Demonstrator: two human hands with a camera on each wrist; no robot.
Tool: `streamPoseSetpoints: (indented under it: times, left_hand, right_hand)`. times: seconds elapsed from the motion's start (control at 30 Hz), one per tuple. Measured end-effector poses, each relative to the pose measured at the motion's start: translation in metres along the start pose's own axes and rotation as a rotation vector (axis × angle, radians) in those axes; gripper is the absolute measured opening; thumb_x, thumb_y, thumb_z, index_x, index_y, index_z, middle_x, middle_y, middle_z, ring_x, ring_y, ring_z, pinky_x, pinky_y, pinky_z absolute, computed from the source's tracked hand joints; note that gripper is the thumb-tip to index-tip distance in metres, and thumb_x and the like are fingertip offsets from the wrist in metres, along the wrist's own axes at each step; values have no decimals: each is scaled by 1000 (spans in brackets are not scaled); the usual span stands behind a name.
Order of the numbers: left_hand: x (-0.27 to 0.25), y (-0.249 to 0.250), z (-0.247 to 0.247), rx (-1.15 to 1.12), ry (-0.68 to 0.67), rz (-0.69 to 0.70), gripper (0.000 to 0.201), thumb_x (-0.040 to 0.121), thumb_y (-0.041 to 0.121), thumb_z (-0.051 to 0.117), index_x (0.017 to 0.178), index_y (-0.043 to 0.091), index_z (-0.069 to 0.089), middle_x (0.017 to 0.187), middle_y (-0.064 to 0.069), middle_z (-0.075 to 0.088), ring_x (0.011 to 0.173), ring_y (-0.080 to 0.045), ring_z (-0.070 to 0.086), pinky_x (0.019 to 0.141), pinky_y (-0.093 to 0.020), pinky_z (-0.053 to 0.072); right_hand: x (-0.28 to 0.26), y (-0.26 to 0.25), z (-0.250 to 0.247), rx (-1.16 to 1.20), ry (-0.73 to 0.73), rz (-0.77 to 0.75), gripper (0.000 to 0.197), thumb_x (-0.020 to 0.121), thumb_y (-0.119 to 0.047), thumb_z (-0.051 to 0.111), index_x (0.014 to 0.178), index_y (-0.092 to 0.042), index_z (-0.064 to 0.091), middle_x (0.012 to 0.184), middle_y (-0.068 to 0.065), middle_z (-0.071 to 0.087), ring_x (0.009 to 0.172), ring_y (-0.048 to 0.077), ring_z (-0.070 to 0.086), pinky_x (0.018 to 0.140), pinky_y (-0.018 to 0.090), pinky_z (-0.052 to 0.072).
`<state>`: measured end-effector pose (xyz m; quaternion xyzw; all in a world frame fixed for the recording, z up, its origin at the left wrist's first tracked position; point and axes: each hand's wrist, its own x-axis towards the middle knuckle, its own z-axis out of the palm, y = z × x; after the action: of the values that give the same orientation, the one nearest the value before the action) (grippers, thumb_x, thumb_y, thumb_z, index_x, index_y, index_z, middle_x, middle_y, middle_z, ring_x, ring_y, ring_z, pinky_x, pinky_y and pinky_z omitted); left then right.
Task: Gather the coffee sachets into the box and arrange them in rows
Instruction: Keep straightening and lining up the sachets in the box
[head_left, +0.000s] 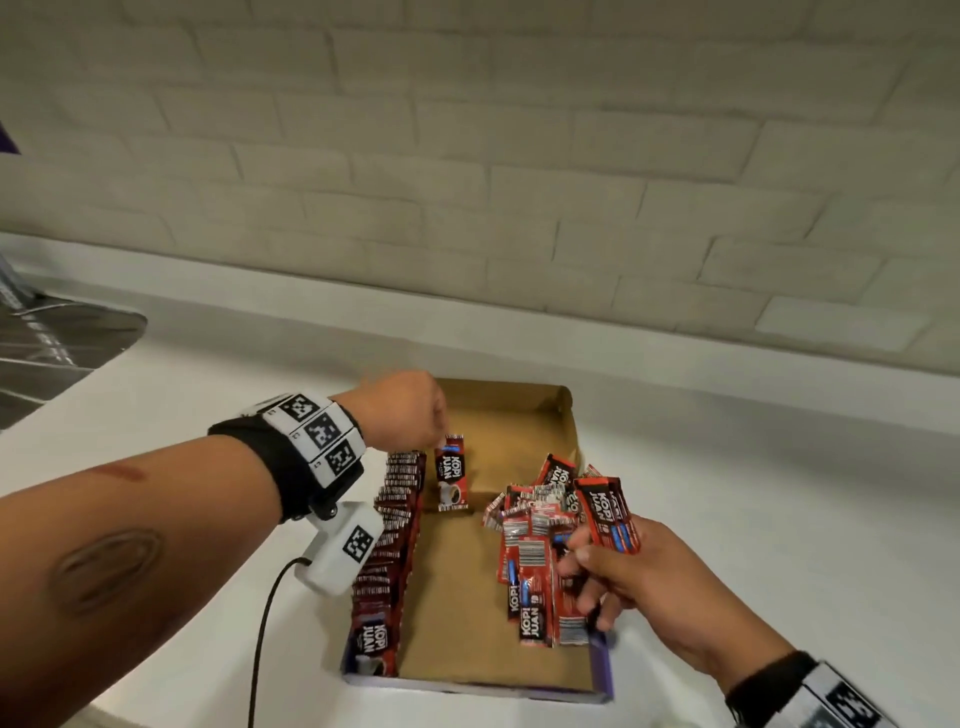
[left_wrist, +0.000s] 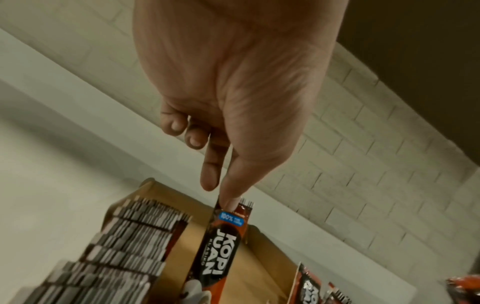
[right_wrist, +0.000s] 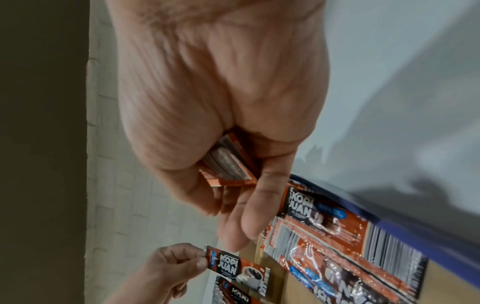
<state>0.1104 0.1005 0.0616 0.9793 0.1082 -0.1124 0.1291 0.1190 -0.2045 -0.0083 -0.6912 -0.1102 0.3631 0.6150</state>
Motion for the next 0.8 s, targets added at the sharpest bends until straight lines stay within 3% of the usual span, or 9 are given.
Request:
streamPoseSetpoints:
  times: [0.3,0.57,0.8]
  left_hand:
    - [12,-13,18,33,-54,5,12,88,28,70,89,22,80,93,8,76,86,-11,69,80,-32,57]
    - [9,-14,23,-10,7,4,15,88,29,65,89,23,79,89,8,76,84,-12,69,79,-33,59]
    - [4,-19,30,19,6,-25,12,85,28,72,95,26,78,92,11,74,85,-10,66,73,-27,53]
  right_hand:
    - [-1,4,-6,1,42,37,12,98,3,57,109,3,63,94,22,75,62,29,64,49,35,54]
    - [0,3,-6,-2,21,25,12,98,2,58,109,3,63,95,22,75,62,28,64,50,34,55]
    - [2,7,-9,68,-22,10,14,98,6,55,110,5,62,96,24,74,63,29,64,50,34,54]
